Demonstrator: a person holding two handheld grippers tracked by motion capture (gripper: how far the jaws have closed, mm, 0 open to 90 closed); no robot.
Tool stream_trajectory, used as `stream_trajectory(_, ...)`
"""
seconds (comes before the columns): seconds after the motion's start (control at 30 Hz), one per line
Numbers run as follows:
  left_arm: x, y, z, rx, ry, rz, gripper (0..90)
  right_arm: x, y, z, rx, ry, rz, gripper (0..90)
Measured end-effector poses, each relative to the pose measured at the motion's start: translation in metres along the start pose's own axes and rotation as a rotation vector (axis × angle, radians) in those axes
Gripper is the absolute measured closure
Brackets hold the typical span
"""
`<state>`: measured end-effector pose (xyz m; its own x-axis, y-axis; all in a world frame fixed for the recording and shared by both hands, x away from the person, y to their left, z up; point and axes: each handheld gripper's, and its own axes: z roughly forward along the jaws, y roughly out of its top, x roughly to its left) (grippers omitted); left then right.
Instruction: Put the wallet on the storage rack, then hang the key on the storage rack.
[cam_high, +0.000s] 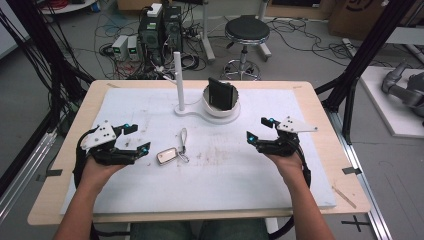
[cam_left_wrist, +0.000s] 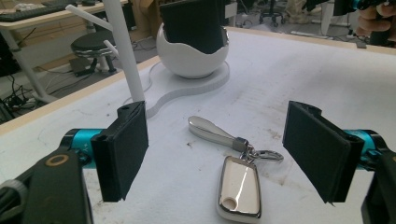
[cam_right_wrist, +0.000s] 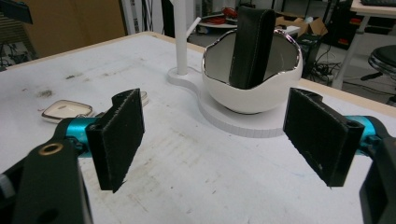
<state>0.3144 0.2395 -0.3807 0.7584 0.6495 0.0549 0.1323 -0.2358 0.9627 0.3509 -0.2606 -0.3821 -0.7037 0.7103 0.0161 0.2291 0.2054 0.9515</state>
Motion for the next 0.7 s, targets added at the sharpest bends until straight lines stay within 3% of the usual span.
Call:
stream_trajectory(0.17,-0.005,0.002,0.002,0.0,0.001,-0.005,22.4,-0.001,0.0,-0.001,-0.002,0.003,0.007,21.0)
stream_trajectory(0.33,-0.007,-0.002,0.01,0.033,-0.007,-0.018,22.4,-0.003,0.002,-0.003,-0.011,-0.01,0.002,21.0)
stream_trajectory(0.53,-0.015,0.002,0.019,0.06,0.035,-0.051,22.4,0.0,0.002,-0.003,-0.005,-0.014,-0.011,21.0)
stream_trajectory(0.7,-0.024,0.005,0.04,0.099,0.031,-0.067,22.4,-0.001,0.003,-0.002,-0.008,-0.012,-0.013,21.0)
